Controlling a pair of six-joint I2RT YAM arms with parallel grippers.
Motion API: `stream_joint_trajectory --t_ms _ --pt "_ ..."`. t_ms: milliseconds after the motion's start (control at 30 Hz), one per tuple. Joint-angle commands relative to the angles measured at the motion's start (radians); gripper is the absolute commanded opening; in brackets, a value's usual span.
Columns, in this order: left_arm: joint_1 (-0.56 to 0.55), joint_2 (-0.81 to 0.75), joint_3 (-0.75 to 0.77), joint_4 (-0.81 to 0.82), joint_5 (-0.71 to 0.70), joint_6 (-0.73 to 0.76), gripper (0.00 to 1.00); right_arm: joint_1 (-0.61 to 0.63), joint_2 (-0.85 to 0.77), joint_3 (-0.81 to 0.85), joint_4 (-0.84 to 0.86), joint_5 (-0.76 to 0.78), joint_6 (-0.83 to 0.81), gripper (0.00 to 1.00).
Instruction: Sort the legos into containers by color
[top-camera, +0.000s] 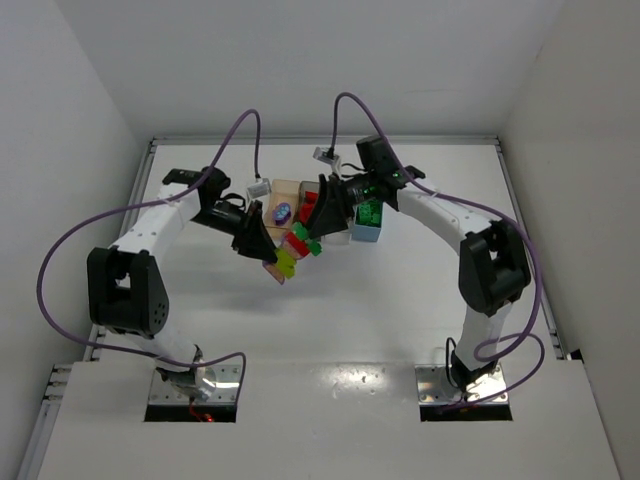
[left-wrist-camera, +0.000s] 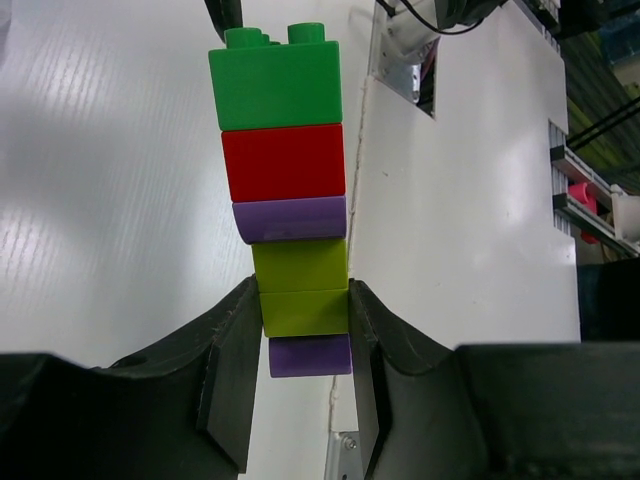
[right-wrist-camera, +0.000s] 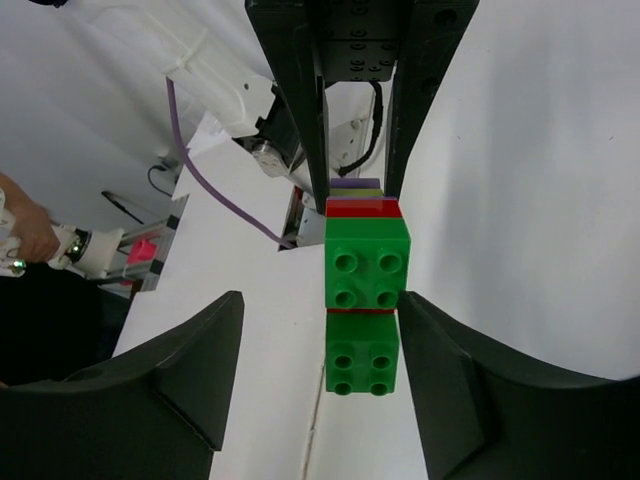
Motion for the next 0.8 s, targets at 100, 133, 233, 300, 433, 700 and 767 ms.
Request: stream_joint_trajectory --t_ms 100,133,233,300,433,700,767 --pt "-0.015 -0.062 -0.016 0.041 0.066 0.021 0.11 0.025 0.017 0.049 0.018 0.029 -0.019 0.72" --pt "-0.015 -0.073 -0.017 0.050 0.066 0.021 0.11 0.016 0.017 0.049 0.018 0.029 -0.019 0.72" --pt "-0.015 -0.082 -0.027 0.062 0.057 -0.001 0.11 0.016 0.017 0.058 0.009 0.039 -0.019 0.73" --pt "-0.015 -0.082 -0.027 0.071 0.057 -0.001 0.11 0.016 0.017 0.059 0.009 0.039 -0.019 0.73" --pt "-0.015 -0.082 -0.027 0.071 0.057 -0.010 0.11 0.025 0.017 0.059 0.009 0.039 -0.019 0.68" --pt "-0.015 -0.073 -0.027 0.080 0.057 -0.010 0.11 0.034 0.026 0.077 0.018 0.057 -0.019 0.58" --pt "-0.024 -0.073 -0.027 0.081 0.057 -0.019 0.11 0.043 0.026 0.086 0.018 0.066 -0.019 0.52"
